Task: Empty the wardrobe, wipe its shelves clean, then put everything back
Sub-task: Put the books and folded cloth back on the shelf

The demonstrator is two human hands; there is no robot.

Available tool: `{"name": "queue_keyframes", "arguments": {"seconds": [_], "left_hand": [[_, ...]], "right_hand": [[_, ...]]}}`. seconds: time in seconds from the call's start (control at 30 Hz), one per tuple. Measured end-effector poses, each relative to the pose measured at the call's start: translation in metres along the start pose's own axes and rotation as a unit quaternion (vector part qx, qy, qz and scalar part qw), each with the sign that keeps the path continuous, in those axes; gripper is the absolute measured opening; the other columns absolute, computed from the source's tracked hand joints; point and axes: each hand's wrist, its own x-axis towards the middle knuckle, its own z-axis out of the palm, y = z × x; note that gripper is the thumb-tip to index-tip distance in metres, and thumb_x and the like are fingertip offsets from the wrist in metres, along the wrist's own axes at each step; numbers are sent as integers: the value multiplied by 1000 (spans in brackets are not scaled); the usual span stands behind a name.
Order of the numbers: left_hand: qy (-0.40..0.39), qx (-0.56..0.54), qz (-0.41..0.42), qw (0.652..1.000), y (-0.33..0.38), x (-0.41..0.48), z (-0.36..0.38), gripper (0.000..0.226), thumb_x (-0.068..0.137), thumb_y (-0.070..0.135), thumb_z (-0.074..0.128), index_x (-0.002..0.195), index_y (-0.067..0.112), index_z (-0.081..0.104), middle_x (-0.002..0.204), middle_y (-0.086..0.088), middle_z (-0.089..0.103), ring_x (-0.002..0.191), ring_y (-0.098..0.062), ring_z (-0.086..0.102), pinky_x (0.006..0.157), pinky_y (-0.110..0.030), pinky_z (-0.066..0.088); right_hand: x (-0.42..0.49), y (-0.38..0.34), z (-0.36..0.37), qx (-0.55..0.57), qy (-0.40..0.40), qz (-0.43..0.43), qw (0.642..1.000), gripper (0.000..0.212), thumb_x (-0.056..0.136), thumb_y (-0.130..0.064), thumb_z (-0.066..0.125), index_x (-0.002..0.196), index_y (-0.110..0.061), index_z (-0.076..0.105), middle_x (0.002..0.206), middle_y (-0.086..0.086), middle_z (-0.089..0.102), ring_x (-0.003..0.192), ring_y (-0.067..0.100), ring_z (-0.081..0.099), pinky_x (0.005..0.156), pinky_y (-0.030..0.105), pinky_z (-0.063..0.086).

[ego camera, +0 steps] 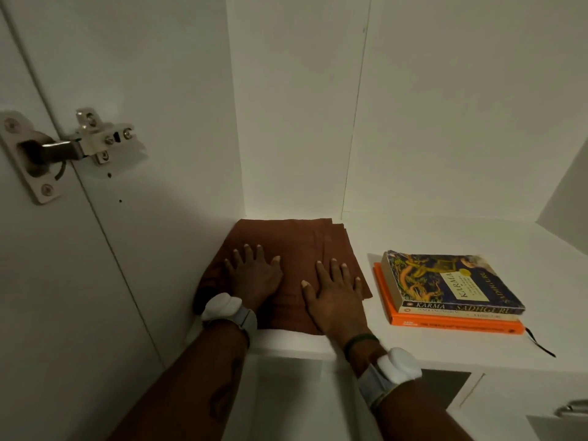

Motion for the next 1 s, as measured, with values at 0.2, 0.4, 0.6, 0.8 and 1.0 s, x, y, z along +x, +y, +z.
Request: {"name": "queue_keyframes", "arguments": {"seconds": [0.2, 0.4, 0.6, 0.8, 1.0], "left_hand": [[8, 3, 3, 1000, 6, 27, 5, 74, 100, 61, 17, 161, 20, 13, 169, -11, 5, 154, -37, 0, 121, -56, -7], [40, -24, 12, 999, 6, 23, 4, 69, 101, 58, 21, 156, 18, 31, 165, -12, 21, 153, -37, 12, 121, -56, -1], [145, -40, 87, 985, 12, -17, 2, 41, 101, 35, 31, 102, 14, 66, 112, -9, 67, 113, -32, 59, 106, -51, 38], [79, -25, 87, 993, 43, -85, 19, 57, 103, 45, 34, 148, 10, 42, 159, -17, 33, 149, -39, 23, 122, -55, 12], [100, -60, 237, 964, 93, -219, 75, 48, 98, 29, 40, 140, 11, 54, 153, -16, 44, 144, -37, 35, 120, -50, 26]], "right_hand": [[24, 2, 6, 11, 22, 11, 1000, 71, 97, -67, 21, 158, -32, 24, 167, 4, 17, 155, 26, 8, 124, 51, 6], [23, 3, 5, 13, 26, 4, 1000, 71, 98, -67, 23, 158, -29, 27, 166, 5, 20, 154, 27, 11, 123, 52, 9], [1, 4, 0, 9, 37, -15, 999, 68, 103, -60, 18, 158, -21, 27, 166, 9, 20, 155, 29, 5, 123, 58, 4], [-60, 20, -10, 25, -18, -26, 999, 72, 101, -55, 24, 161, -17, 14, 166, 15, 13, 153, 34, 12, 122, 54, 14], [-178, 93, -16, 36, 21, -117, 992, 63, 98, -30, 49, 157, -20, 29, 164, 5, 26, 154, 21, 13, 124, 47, 1]]}}
